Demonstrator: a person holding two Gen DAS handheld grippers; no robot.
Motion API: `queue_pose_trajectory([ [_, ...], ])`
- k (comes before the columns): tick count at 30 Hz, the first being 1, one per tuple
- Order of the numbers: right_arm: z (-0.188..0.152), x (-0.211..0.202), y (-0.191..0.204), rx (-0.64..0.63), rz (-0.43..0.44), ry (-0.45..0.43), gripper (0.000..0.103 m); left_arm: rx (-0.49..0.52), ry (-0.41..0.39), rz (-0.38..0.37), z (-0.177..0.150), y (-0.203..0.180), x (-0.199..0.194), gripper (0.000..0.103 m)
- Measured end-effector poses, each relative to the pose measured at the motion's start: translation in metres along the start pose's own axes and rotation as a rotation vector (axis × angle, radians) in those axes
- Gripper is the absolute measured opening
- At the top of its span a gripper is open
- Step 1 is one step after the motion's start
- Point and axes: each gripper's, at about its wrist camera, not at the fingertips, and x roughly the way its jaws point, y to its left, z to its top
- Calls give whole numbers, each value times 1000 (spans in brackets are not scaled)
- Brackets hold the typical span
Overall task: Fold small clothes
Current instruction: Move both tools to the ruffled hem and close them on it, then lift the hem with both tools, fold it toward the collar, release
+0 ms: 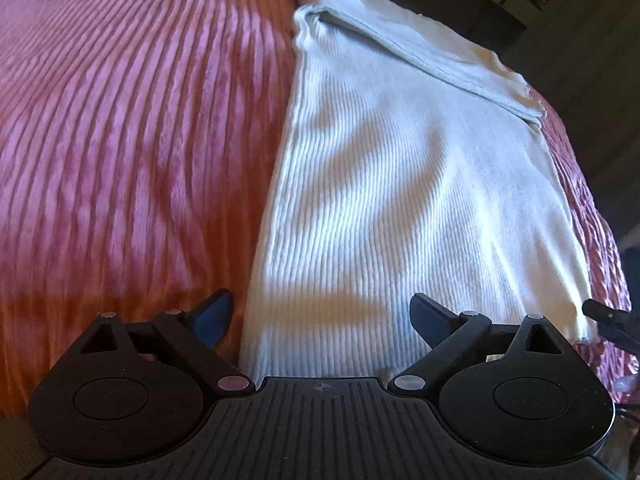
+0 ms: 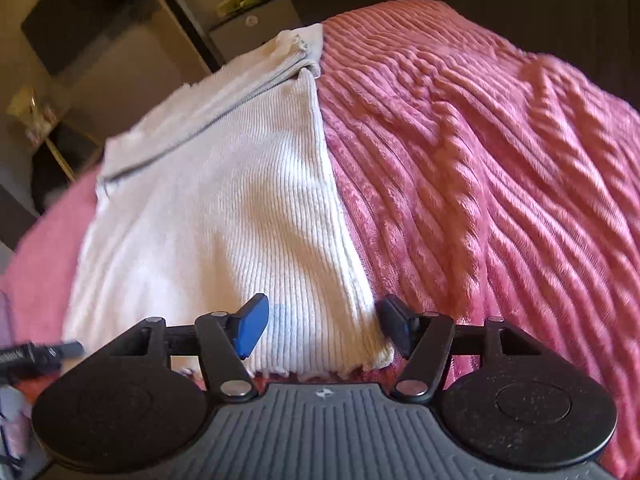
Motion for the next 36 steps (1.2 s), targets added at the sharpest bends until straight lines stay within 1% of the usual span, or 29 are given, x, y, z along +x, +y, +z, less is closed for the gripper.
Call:
queue_pose_trajectory([
  [1, 0, 0, -1, 1, 1, 1, 55, -11, 5, -5, 0, 1, -1, 95],
  [2, 1, 0, -1, -5, 2, 7, 43, -19, 4, 0, 0, 1, -2, 91],
  [3, 1, 0, -1, -11, 7, 12, 33, -25, 2, 16, 0, 2, -3, 85],
  [4, 0, 0, -1, -18, 15, 13, 31, -27, 0, 22, -1, 3, -4, 80],
  [5, -1, -1, -1, -26, 25, 11, 27, -31, -2, 25, -2, 4, -6, 77],
  [6, 0, -2, 0, -35, 34, 10, 19, -38, -3, 30, -2, 5, -8, 71],
  [7, -1, -3, 1, -43, 43, 9, 16, -43, -3, 36, -2, 6, -9, 62],
  [8, -1, -4, 1, -47, 53, 5, 12, -49, -3, 42, -2, 7, -10, 58],
  [9, -1, -5, 1, -47, 65, 1, 11, -57, -3, 41, -3, 9, -12, 53],
  [10, -1, -6, 0, -42, 85, -3, 11, -70, -2, 38, -2, 11, -14, 45],
  [11, -1, -7, 0, -36, 98, -6, 11, -89, -1, 28, -2, 14, -15, 40],
  [13, 0, -8, 0, -36, 110, -9, 13, -132, 5, 2, -2, 21, -18, 22],
  [15, 1, -5, -2, -31, 112, 4, 18, -163, 11, -24, -2, 25, -18, 21],
  [17, 1, -1, -3, -24, 115, 21, 19, -159, 18, -29, -2, 25, -18, 23],
  [18, 0, 2, -4, -22, 116, 28, 19, -142, 28, -37, -2, 23, -17, 30],
  [19, 0, 3, -4, -20, 117, 34, 20, -124, 42, -49, -2, 20, -16, 41],
  [20, 0, 4, -4, -21, 121, 36, 20, -101, 62, -75, -3, 17, -15, 46],
  [21, 0, 4, -4, -23, 126, 38, 20, -84, 73, -93, -2, 13, -12, 49],
  [23, 1, 6, -5, -27, 136, 48, 20, -56, 95, -107, -3, 9, -10, 49],
  [24, 2, 7, -6, -30, 148, 49, 20, -49, 95, -101, -2, 8, -10, 41],
  [25, 3, 7, -5, -42, 155, 48, 19, -50, 98, -104, -1, 8, -9, 8],
  [26, 5, 7, -5, -58, 164, 42, 11, -64, 115, -134, -1, 10, -8, 10],
  [28, 9, 2, -3, -62, 218, 27, 9, -76, 113, -179, 3, 9, -13, 10],
  [30, 18, -4, -1, -50, 272, -1, 9, -84, 77, -255, 12, 5, -25, 10],
  [31, 23, -6, 0, -44, 290, -17, 9, -99, 50, -296, 20, 4, -33, 10],
  [33, 40, -11, 5, -27, 337, -69, 9, -109, -27, -347, 40, -1, -52, 10],
  [36, 69, -12, 18, -20, 343, -148, 9, -103, -154, -397, 78, -8, -78, 10],
])
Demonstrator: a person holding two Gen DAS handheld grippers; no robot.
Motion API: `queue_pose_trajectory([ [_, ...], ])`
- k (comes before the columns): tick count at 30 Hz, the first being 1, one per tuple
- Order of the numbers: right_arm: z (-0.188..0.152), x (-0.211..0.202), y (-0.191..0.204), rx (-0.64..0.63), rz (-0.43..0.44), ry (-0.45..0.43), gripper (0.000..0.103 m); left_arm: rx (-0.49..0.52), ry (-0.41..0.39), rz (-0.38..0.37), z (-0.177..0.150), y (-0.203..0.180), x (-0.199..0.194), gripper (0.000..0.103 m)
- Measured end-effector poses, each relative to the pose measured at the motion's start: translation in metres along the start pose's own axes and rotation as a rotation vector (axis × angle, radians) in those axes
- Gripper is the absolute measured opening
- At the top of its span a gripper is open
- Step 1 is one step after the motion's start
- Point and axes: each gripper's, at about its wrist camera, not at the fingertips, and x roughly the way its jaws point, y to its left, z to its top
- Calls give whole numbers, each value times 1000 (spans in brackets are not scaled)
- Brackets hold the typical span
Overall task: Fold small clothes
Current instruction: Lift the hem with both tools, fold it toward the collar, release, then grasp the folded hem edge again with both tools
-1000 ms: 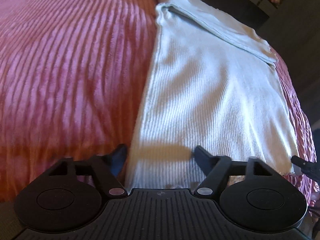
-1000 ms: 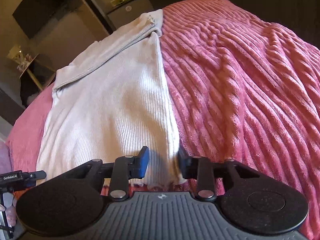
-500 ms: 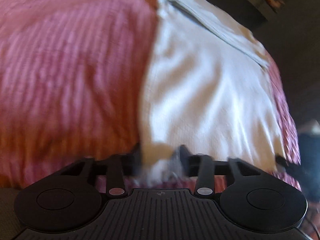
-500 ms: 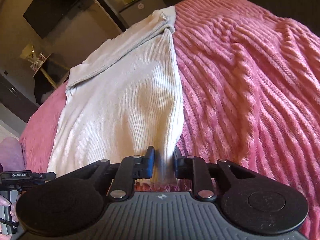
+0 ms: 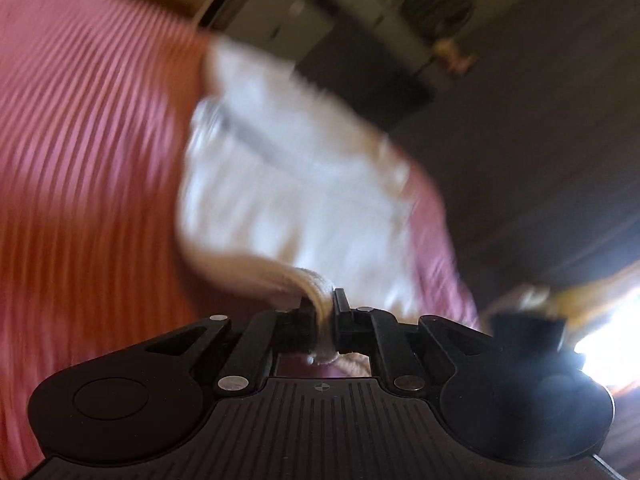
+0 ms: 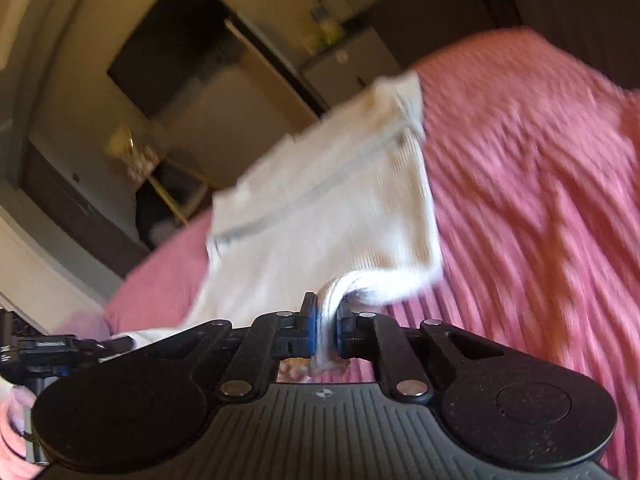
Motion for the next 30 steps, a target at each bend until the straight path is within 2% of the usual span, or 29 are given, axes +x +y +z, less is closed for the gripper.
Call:
queue_pose_trajectory([
  [2, 20, 11, 8, 1, -22, -58, 9, 12, -69, -10, 24, -7, -1, 10],
  [4, 38, 28, 16, -6, -62, -112, 9, 26, -125, 20, 45, -8, 5, 10],
  [8, 61, 71, 21, -27, -150, -140, 9, 14, -198, 99, 76, 10, 38, 11],
  [10, 67, 94, 23, -85, -220, -131, 9, 19, -207, 154, 81, 25, 61, 13],
  [12, 68, 114, 22, -142, -306, -101, 13, 34, -171, 218, 83, 40, 83, 16],
  [14, 68, 120, 19, -191, -350, -95, 20, 79, -147, 249, 79, 51, 96, 26],
  [15, 68, 120, 17, -212, -365, -98, 35, 105, -148, 265, 78, 56, 98, 41],
  [16, 68, 120, 15, -242, -392, -104, 42, 133, -156, 282, 75, 60, 98, 53],
  [17, 68, 119, 14, -282, -416, -112, 49, 152, -169, 288, 70, 66, 94, 57],
  [19, 71, 116, 13, -352, -435, -130, 50, 169, -187, 284, 64, 76, 86, 59],
  [21, 74, 123, 12, -406, -390, -81, 55, 188, -187, 240, 63, 81, 85, 61],
  [23, 73, 136, 14, -469, -402, -37, 56, 224, -161, 230, 65, 79, 93, 68],
  [25, 73, 152, 12, -496, -430, -4, 56, 239, -148, 239, 66, 79, 102, 67],
  [28, 79, 171, 6, -457, -412, 27, 56, 227, -163, 214, 73, 78, 112, 63],
  [30, 79, 179, 7, -465, -409, 30, 49, 230, -159, 222, 79, 76, 123, 55],
])
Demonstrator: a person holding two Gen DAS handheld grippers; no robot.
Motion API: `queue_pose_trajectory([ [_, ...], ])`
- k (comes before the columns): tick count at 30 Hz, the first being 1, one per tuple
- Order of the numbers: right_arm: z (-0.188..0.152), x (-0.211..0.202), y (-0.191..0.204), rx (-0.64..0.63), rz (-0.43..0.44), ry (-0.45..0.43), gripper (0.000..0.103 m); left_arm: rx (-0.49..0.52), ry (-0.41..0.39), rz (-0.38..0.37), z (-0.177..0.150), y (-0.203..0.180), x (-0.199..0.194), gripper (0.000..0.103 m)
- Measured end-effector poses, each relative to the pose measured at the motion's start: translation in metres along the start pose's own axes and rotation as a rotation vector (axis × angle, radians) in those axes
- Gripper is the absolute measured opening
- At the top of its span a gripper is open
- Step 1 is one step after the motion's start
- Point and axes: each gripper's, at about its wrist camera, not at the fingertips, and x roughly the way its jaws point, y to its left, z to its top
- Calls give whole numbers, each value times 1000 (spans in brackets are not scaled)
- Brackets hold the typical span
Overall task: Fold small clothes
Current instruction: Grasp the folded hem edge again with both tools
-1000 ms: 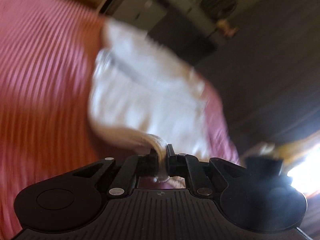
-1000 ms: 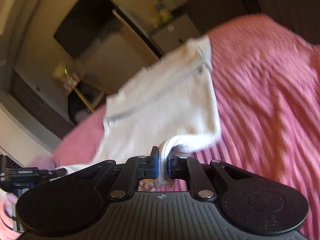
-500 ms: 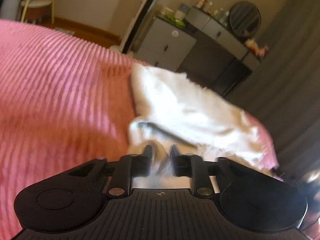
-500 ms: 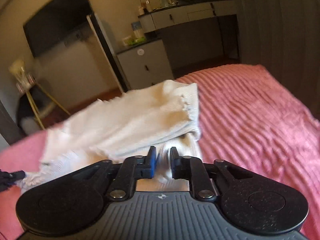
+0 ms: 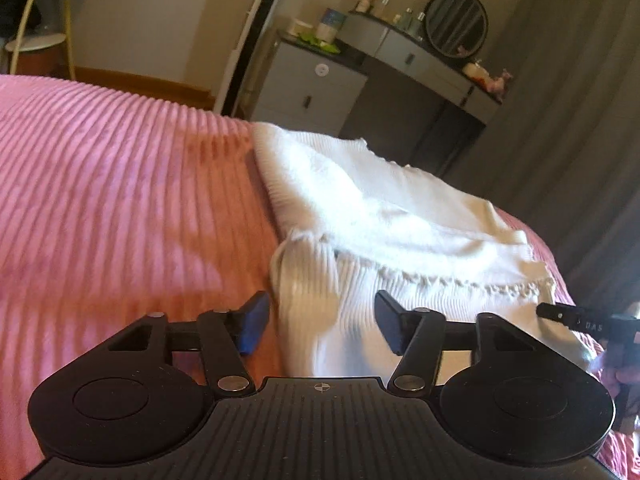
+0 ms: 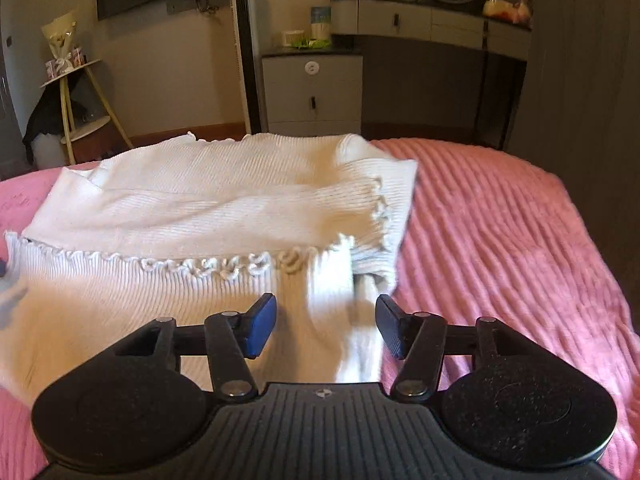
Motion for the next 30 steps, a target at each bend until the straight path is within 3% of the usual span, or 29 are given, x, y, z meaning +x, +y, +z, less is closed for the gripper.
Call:
queue_pose_trajectory([
  [3, 1, 8, 5, -22, 1, 5, 37, 18, 41, 22, 4, -3, 18, 49],
  [4, 1, 10, 5, -22, 5, 3, 34, 16, 49, 33, 6, -3, 23, 38],
  [6, 1, 12, 1, 2, 32, 9, 15, -4, 68, 42, 7, -1, 28, 22],
  [7, 0, 10, 2, 5, 30, -1, 12, -13, 70, 52, 7, 0, 27, 16],
  [15, 1, -42, 19, -49, 31, -140, 10, 44, -16, 63, 13, -11, -23, 10],
  [20, 19, -70, 33, -110, -4, -241, 10, 82, -139, 39, 35, -29, -50, 10],
  [26, 78, -31, 29, -109, -144, -258, 10, 95, -254, 93, 97, -38, -21, 10],
  [30, 121, 18, 25, -115, -239, -262, 10, 155, -312, 206, 131, -44, 24, 10],
])
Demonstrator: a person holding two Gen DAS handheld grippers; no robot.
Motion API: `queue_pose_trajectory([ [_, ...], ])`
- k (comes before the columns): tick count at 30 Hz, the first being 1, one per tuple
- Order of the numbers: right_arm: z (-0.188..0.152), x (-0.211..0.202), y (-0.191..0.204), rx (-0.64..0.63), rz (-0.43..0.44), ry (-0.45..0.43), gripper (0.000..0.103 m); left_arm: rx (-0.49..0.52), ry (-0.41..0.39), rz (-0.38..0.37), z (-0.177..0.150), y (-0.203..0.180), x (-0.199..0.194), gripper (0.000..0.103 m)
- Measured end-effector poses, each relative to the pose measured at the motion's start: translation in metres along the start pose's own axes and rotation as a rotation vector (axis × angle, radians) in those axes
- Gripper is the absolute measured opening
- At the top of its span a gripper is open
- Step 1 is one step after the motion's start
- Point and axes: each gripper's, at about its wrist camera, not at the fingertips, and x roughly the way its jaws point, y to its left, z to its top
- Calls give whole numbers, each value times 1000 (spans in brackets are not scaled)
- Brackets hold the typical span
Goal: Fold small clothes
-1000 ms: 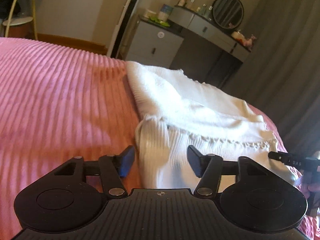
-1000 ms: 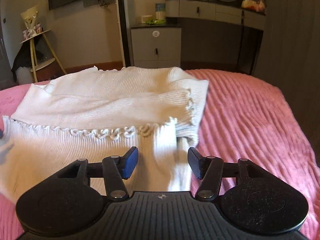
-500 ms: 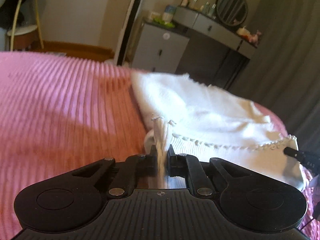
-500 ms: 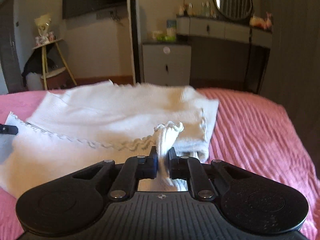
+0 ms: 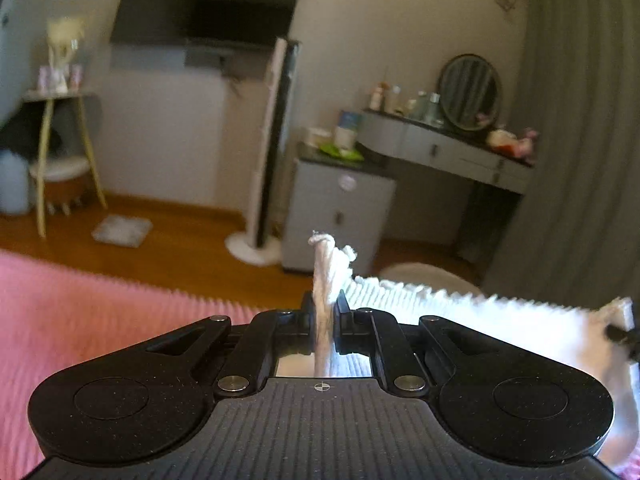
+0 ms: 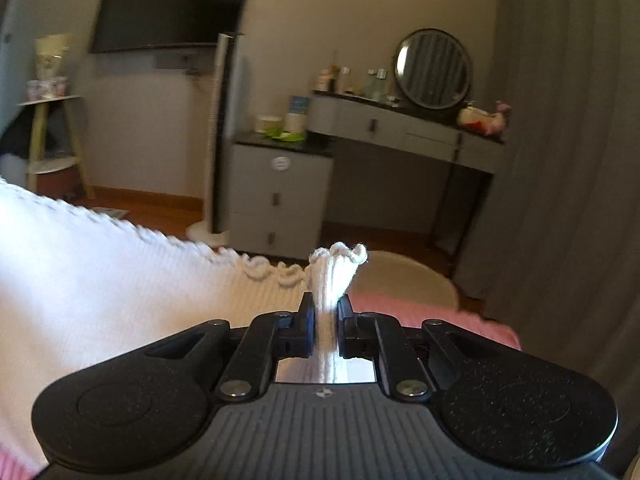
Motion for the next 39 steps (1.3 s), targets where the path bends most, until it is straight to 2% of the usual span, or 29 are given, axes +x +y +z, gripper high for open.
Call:
queue_pose_trajectory([
  [4, 7, 63, 17, -57, -76, 48, 10, 23, -7, 48, -2, -11, 43, 11],
  [8, -7, 105, 32, -91, -107, 79, 10, 60, 51, 114, -29, -16, 79, 13],
  [10, -15, 113, 35, -82, -176, 86, 16, 89, 91, 160, -43, -15, 90, 27],
  [12, -19, 96, 30, -4, -261, 76, 19, 41, 111, 175, -50, -4, 84, 37],
  [13, -22, 76, 24, 55, -265, 41, 20, 3, 102, 154, -53, 3, 75, 44],
  [15, -35, 33, 15, 177, -225, -10, 25, -60, 91, 125, -59, 14, 51, 55],
  [17, -60, -8, 14, 276, -162, -6, 27, -101, 96, 76, -68, 21, 28, 59],
  [21, -107, -42, 25, 433, -116, 96, 28, -116, 169, 15, -90, 19, -1, 61],
  [24, -124, -41, 32, 397, -156, 149, 28, -89, 241, -3, -105, 11, -12, 61],
  [26, -116, -49, 28, 400, -179, 134, 28, -92, 262, -3, -111, 8, -16, 60],
  [28, -113, -53, 24, 433, -166, 121, 31, -110, 286, -1, -113, 6, -15, 58],
  [29, -117, -51, 22, 447, -151, 125, 36, -115, 295, 4, -113, 5, -13, 58],
  [34, -143, -47, 24, 404, -108, 96, 36, -67, 325, 31, -109, -6, -8, 51],
  [35, -141, -44, 19, 411, -90, 95, 35, -56, 329, 33, -109, -6, -6, 50],
  [39, -144, -38, 2, 548, -7, 83, 18, -45, 342, 52, -112, -11, -3, 45],
])
